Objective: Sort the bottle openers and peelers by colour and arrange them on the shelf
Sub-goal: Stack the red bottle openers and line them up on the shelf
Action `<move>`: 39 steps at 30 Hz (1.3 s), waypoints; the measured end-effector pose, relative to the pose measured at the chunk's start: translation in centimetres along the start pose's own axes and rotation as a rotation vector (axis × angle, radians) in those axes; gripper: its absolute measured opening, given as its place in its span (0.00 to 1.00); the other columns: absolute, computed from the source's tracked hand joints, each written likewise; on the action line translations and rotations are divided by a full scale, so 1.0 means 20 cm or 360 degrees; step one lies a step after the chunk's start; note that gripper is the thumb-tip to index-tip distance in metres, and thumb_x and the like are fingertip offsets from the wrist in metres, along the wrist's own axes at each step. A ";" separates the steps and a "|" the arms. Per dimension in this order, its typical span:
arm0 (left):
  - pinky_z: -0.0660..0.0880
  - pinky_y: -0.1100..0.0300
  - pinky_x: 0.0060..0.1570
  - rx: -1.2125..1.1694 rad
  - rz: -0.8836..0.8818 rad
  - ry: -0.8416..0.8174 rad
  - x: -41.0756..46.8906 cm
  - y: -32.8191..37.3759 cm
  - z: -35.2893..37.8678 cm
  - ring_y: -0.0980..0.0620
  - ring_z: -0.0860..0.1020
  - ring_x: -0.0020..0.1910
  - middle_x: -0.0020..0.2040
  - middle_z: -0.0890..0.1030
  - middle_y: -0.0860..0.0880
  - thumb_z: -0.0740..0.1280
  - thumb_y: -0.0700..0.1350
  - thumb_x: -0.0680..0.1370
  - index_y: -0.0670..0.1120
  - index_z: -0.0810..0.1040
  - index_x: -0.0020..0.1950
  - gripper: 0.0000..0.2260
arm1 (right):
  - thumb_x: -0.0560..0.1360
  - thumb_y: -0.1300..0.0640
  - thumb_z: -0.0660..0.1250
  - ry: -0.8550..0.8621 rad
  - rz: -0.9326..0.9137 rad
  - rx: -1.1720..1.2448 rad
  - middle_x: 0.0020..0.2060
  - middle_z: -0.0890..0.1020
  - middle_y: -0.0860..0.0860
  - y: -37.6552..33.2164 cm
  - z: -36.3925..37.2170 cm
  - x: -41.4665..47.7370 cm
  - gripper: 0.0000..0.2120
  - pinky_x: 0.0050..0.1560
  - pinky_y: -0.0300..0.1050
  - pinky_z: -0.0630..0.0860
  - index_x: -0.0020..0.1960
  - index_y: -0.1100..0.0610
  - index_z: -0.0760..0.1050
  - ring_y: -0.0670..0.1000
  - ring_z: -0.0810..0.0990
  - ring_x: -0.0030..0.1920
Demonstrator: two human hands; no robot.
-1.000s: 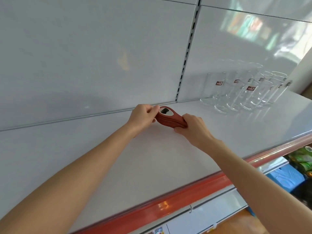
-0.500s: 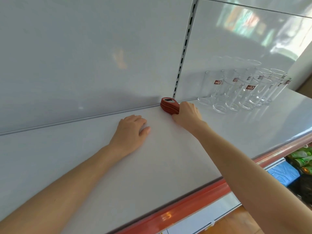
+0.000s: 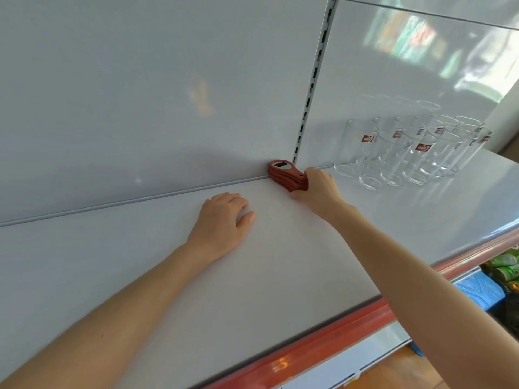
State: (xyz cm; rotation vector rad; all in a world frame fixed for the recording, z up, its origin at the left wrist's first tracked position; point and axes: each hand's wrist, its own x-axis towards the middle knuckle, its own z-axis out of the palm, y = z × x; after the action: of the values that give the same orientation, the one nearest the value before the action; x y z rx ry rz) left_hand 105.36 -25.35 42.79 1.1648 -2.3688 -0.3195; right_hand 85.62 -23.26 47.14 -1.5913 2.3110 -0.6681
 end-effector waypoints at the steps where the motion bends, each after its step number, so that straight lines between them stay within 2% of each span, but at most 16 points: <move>1: 0.66 0.52 0.60 -0.0003 0.0003 0.0002 0.00 0.00 0.00 0.44 0.74 0.59 0.56 0.79 0.42 0.46 0.62 0.67 0.40 0.79 0.55 0.34 | 0.71 0.60 0.68 0.0007 -0.0005 0.0010 0.41 0.72 0.57 0.00 0.00 0.00 0.14 0.37 0.43 0.63 0.52 0.67 0.71 0.56 0.69 0.42; 5: 0.67 0.53 0.60 -0.0029 0.0005 0.0000 0.00 -0.01 0.00 0.44 0.74 0.59 0.56 0.79 0.44 0.46 0.62 0.68 0.41 0.78 0.55 0.34 | 0.71 0.57 0.68 0.0031 -0.0021 0.0031 0.41 0.72 0.56 0.01 0.01 -0.01 0.15 0.37 0.44 0.64 0.52 0.65 0.71 0.56 0.70 0.42; 8: 0.65 0.54 0.61 -0.0030 -0.0002 -0.0001 0.00 -0.01 0.00 0.45 0.73 0.60 0.57 0.79 0.44 0.45 0.63 0.67 0.41 0.78 0.56 0.35 | 0.71 0.52 0.68 0.0150 -0.0043 0.0068 0.37 0.72 0.54 0.01 0.01 -0.02 0.13 0.33 0.46 0.61 0.45 0.61 0.69 0.56 0.69 0.39; 11: 0.66 0.54 0.61 -0.0035 0.0000 0.0004 0.01 -0.01 0.00 0.45 0.73 0.60 0.56 0.79 0.45 0.45 0.62 0.67 0.41 0.78 0.55 0.35 | 0.73 0.56 0.65 0.0270 -0.0111 0.0036 0.34 0.72 0.55 -0.01 0.01 -0.03 0.08 0.35 0.46 0.62 0.41 0.60 0.69 0.58 0.69 0.39; 17: 0.66 0.54 0.61 -0.0033 0.0006 0.0013 0.00 -0.01 0.00 0.45 0.74 0.60 0.57 0.79 0.44 0.46 0.62 0.68 0.41 0.79 0.55 0.34 | 0.75 0.58 0.61 0.0353 -0.0135 -0.0098 0.41 0.79 0.61 -0.02 0.01 -0.04 0.08 0.38 0.44 0.61 0.45 0.64 0.75 0.61 0.75 0.45; 20: 0.65 0.55 0.62 -0.0034 -0.0015 -0.0004 0.01 -0.01 0.00 0.45 0.73 0.61 0.58 0.79 0.44 0.51 0.59 0.71 0.41 0.78 0.57 0.29 | 0.74 0.58 0.62 0.0347 -0.0138 -0.0075 0.43 0.80 0.61 -0.01 0.02 -0.04 0.09 0.39 0.46 0.65 0.48 0.63 0.75 0.62 0.75 0.47; 23: 0.65 0.55 0.61 -0.0029 -0.0001 -0.0004 0.01 -0.02 0.01 0.45 0.74 0.60 0.57 0.79 0.44 0.48 0.62 0.69 0.41 0.78 0.56 0.33 | 0.73 0.55 0.65 0.0329 -0.0152 0.0050 0.42 0.80 0.58 -0.01 0.01 -0.03 0.10 0.41 0.47 0.68 0.49 0.61 0.76 0.60 0.76 0.46; 25: 0.66 0.55 0.60 -0.0025 0.0003 0.0005 0.01 -0.02 0.01 0.45 0.74 0.59 0.56 0.80 0.44 0.46 0.62 0.68 0.41 0.79 0.55 0.34 | 0.73 0.53 0.66 0.0334 -0.0151 0.0137 0.39 0.78 0.55 -0.01 0.00 -0.04 0.10 0.40 0.46 0.66 0.49 0.60 0.77 0.57 0.74 0.43; 29: 0.66 0.54 0.60 -0.0021 0.0000 0.0006 0.01 -0.02 0.01 0.45 0.74 0.59 0.56 0.79 0.44 0.46 0.62 0.68 0.41 0.79 0.55 0.34 | 0.74 0.59 0.64 0.0371 -0.0210 0.0185 0.39 0.81 0.57 0.00 0.00 -0.04 0.08 0.36 0.41 0.59 0.47 0.60 0.80 0.54 0.73 0.39; 32: 0.67 0.53 0.60 -0.0037 -0.0005 0.0010 0.01 -0.02 0.01 0.45 0.74 0.59 0.55 0.80 0.45 0.46 0.62 0.68 0.41 0.79 0.54 0.33 | 0.73 0.57 0.65 0.0345 -0.0200 0.0193 0.43 0.82 0.56 0.01 -0.01 -0.03 0.09 0.41 0.44 0.66 0.51 0.60 0.79 0.57 0.77 0.45; 35: 0.66 0.54 0.59 -0.0047 -0.0003 0.0022 0.01 -0.02 0.01 0.45 0.74 0.59 0.54 0.80 0.45 0.46 0.62 0.67 0.42 0.79 0.54 0.34 | 0.71 0.55 0.70 0.0151 -0.0131 0.0143 0.51 0.79 0.57 0.02 0.00 -0.04 0.20 0.49 0.49 0.74 0.61 0.59 0.72 0.58 0.77 0.50; 37: 0.66 0.55 0.60 -0.0048 -0.0002 0.0014 0.01 -0.01 0.01 0.45 0.74 0.59 0.55 0.79 0.45 0.46 0.62 0.67 0.42 0.78 0.55 0.34 | 0.70 0.56 0.71 0.0032 -0.0122 0.0068 0.53 0.78 0.58 0.03 0.01 -0.04 0.23 0.47 0.48 0.73 0.61 0.60 0.69 0.58 0.76 0.51; 39: 0.65 0.55 0.60 -0.0050 0.0003 0.0014 0.00 -0.01 0.00 0.46 0.74 0.60 0.55 0.79 0.45 0.45 0.62 0.67 0.41 0.78 0.55 0.34 | 0.71 0.59 0.69 0.0030 -0.0134 0.0032 0.53 0.77 0.60 0.03 0.01 -0.03 0.20 0.42 0.45 0.67 0.59 0.63 0.69 0.59 0.74 0.52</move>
State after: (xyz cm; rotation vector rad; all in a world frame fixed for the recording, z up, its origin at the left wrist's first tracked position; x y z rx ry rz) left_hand 105.46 -25.60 42.61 1.1469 -2.3487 -0.3488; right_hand 85.49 -22.53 46.67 -1.6887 2.2538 -0.7262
